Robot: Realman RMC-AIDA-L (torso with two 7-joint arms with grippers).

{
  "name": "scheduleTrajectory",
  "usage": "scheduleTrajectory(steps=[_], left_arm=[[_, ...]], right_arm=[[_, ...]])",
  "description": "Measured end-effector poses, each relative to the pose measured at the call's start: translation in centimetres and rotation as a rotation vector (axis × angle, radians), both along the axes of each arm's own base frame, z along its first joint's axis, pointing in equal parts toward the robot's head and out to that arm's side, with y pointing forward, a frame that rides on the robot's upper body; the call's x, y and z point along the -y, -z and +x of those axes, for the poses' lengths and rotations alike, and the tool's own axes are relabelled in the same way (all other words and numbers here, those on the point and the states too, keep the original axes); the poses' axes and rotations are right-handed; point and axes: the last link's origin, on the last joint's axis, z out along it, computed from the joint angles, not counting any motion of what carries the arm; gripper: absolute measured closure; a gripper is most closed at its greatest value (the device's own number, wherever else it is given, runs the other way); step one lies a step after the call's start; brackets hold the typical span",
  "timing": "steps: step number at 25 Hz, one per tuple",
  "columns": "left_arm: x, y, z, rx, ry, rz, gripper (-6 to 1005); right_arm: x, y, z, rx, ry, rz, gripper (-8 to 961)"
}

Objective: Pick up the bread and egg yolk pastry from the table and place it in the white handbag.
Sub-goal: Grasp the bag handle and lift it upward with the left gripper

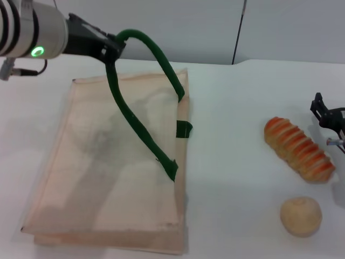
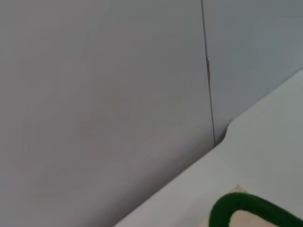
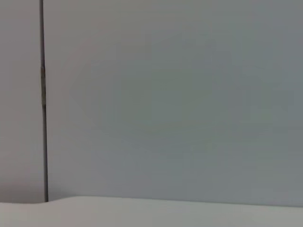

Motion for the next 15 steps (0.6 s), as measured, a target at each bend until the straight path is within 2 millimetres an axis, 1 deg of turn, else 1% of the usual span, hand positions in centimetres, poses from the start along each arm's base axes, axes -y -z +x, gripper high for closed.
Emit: scheduleTrajectory(steps=[10, 15], left_arm=[[1.3, -2.1, 2.3, 0.026, 0.081, 0.019, 858], [1.9, -2.6, 3.1, 0.020, 0.104, 0.019, 858]], right_arm=[[-0.4, -0.1, -0.3, -0.001, -0.008, 0.004, 95], [-0.5, -0.2, -0.4, -0.006, -0.005, 0.011, 95]])
